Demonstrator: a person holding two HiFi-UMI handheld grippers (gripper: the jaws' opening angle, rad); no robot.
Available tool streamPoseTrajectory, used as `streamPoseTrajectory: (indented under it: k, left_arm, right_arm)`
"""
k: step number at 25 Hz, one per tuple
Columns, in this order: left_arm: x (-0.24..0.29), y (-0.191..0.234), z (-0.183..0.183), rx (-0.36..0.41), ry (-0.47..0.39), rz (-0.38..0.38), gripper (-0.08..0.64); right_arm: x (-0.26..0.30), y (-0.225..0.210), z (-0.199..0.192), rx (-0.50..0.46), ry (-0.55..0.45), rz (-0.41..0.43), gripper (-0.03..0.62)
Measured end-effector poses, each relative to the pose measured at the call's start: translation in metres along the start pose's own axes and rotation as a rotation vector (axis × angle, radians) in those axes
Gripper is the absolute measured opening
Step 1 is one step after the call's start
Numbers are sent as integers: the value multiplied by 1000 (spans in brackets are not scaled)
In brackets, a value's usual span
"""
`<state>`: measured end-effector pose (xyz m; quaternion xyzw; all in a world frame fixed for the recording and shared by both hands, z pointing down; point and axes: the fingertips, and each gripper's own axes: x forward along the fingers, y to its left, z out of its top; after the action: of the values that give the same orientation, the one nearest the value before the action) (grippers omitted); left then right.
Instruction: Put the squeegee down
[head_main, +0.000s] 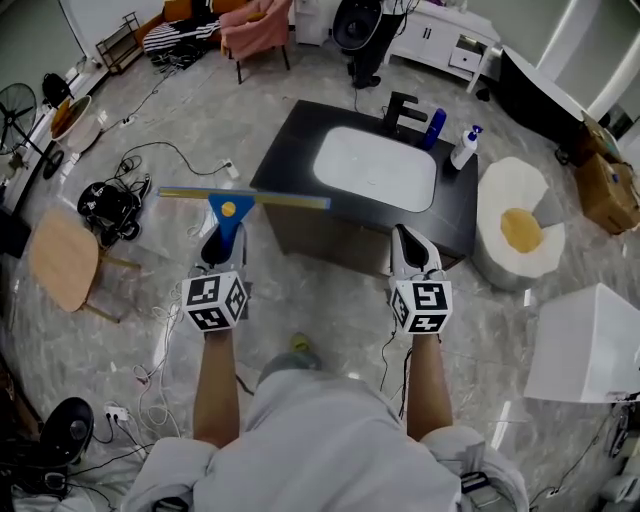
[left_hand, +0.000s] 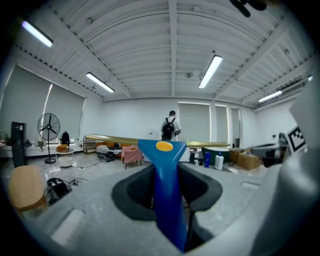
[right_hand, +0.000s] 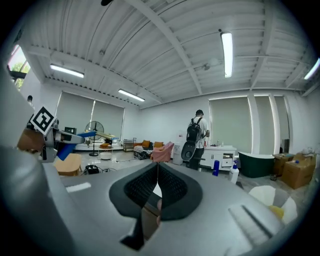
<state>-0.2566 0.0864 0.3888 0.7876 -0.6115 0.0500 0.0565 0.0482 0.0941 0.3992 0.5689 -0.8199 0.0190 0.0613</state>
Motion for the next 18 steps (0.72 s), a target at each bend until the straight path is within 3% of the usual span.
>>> streamPoseTrajectory:
  k: [7,18]
  left_arm:
    - [69,45,16,-3,9,-50,127]
    - [152,60,18,10,35,-101,127]
  right_arm:
    - [69,5,14,21,19,-29,5]
    - [134,-21,12,45,20,-78,5]
